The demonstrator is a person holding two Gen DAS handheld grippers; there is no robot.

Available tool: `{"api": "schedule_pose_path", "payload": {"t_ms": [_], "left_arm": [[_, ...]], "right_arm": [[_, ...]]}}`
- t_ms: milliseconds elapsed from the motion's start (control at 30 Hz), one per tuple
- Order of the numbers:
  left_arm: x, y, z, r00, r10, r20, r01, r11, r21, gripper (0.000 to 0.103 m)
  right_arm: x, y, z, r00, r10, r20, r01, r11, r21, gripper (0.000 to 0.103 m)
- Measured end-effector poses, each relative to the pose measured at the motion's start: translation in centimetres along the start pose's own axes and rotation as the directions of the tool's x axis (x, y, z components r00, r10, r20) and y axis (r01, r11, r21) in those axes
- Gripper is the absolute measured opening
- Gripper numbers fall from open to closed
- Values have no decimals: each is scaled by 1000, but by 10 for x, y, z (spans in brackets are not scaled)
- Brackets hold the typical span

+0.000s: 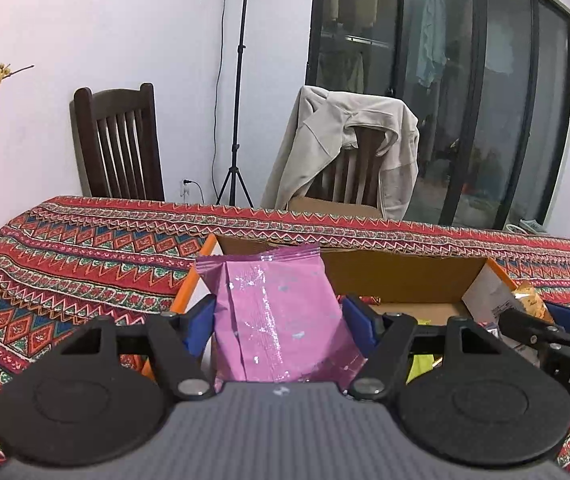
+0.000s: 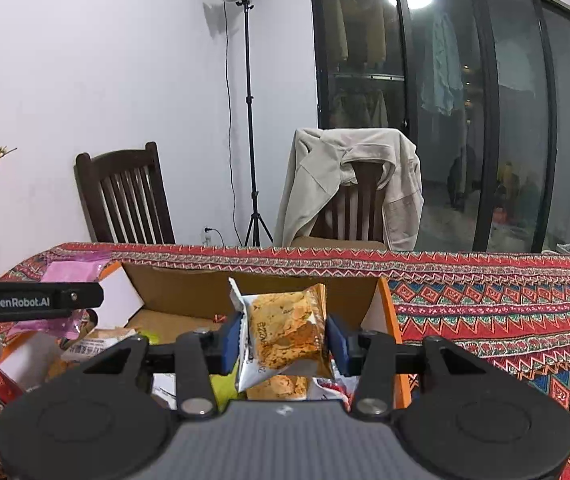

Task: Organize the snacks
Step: 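Carry both held packets into the cardboard box and open both tools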

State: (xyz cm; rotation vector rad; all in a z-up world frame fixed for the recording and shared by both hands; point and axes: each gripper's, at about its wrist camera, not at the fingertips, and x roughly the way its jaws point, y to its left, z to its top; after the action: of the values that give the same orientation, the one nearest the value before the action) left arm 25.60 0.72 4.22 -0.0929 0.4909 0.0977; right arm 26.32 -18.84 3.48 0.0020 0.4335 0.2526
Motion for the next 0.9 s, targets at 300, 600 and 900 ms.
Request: {"api": "schedule_pose_path", "payload": {"t_ms": [300, 600, 900], "left_arm": [[-11, -3, 0, 997, 24, 71, -24, 1000, -4, 103], [-13, -4, 0, 997, 22, 75, -21, 1000, -5, 103], [-48, -3, 9, 995, 12, 99, -10, 1000, -22, 103]], "right_arm": [[-2, -5, -4, 1000, -5, 3, 5, 999, 35, 103], [-2, -5, -3, 1000, -16, 3, 16, 1000, 25, 103], [-23, -3, 2, 1000, -21, 2, 21, 1000, 23, 103]]}}
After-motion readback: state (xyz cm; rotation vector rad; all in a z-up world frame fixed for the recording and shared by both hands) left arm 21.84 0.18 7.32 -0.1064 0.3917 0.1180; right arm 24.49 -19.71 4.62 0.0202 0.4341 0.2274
